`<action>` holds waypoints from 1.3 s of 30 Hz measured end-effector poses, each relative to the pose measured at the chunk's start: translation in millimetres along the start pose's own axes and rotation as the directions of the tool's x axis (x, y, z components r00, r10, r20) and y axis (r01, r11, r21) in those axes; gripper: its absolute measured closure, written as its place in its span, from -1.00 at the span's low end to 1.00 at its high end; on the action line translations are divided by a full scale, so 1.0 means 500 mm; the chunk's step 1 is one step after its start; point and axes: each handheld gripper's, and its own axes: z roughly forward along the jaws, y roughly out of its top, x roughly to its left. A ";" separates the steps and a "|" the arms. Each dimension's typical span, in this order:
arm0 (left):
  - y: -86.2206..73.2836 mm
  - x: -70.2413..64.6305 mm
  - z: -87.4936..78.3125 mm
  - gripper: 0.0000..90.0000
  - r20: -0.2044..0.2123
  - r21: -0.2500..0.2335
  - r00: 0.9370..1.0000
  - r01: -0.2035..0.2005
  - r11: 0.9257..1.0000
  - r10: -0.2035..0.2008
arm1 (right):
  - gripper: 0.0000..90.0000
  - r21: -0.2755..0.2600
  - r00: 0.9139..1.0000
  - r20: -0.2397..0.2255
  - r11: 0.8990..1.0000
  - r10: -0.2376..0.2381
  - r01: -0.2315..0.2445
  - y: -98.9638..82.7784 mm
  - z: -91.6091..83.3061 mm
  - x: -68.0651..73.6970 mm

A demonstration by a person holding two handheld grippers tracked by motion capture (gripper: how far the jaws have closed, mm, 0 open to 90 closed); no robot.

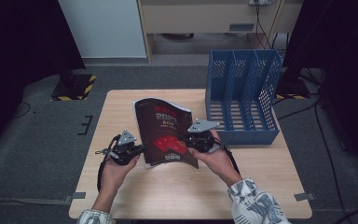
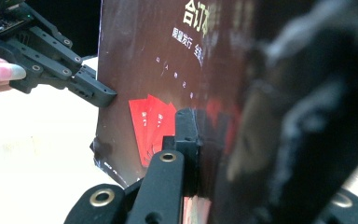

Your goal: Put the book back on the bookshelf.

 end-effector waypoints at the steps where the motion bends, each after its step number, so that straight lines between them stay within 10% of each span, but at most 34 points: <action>1: 0.000 0.001 0.000 0.94 -0.002 -0.004 1.000 0.006 1.000 -0.006 | 0.92 -0.004 1.000 0.002 1.000 0.000 0.000 0.001 0.002 -0.001; 26: 0.000 -0.004 -0.004 0.94 0.001 -0.028 1.000 -0.011 1.000 0.011 | 0.36 -0.026 0.998 -0.037 0.999 -0.046 0.045 0.042 -0.045 -0.013; 39: 0.003 -0.010 -0.005 0.94 -0.009 -0.040 1.000 -0.030 0.999 0.030 | 0.39 -0.021 0.997 -0.045 0.997 -0.070 0.069 0.093 -0.066 -0.027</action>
